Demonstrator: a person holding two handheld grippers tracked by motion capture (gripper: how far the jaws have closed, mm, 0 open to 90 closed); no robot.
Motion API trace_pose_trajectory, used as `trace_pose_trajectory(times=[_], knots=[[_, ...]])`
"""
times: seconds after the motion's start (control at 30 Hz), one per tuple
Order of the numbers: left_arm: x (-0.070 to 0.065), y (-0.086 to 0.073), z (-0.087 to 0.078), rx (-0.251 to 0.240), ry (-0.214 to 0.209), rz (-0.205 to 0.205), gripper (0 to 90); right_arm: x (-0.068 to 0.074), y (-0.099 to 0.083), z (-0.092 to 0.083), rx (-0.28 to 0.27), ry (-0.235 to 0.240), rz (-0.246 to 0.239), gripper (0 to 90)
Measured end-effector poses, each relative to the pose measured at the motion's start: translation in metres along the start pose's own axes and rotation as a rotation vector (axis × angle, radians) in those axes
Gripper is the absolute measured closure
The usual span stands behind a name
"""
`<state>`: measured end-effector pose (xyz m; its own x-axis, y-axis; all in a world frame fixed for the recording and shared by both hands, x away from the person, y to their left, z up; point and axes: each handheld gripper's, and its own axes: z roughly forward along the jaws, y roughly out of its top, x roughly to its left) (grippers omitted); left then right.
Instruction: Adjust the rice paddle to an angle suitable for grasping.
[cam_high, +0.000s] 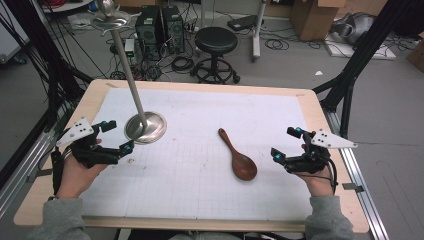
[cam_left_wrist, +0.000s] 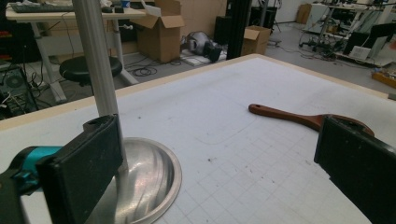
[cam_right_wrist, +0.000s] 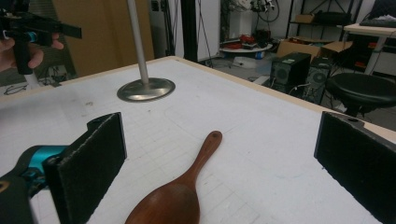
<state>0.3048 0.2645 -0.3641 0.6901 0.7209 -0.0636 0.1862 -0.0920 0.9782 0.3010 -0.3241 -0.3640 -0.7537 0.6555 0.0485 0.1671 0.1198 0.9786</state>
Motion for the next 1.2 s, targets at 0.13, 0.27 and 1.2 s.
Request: trace_pose_trajectory(times=[0.13, 0.27, 1.2], knots=[[0.0, 0.0, 0.0, 0.002, -0.002, 0.001, 1.7, 0.0, 0.0, -0.001, -0.001, -0.002, 0.0, 1.0], [0.0, 0.0, 0.0, 0.005, -0.004, -0.003, 1.7, 0.001, 0.0, 0.0, 0.005, -0.002, -0.003, 1.0], [-0.001, -0.002, -0.005, 0.02, -0.016, -0.015, 1.7, -0.003, 0.028, 0.04, 0.038, -0.035, 0.024, 1.2]])
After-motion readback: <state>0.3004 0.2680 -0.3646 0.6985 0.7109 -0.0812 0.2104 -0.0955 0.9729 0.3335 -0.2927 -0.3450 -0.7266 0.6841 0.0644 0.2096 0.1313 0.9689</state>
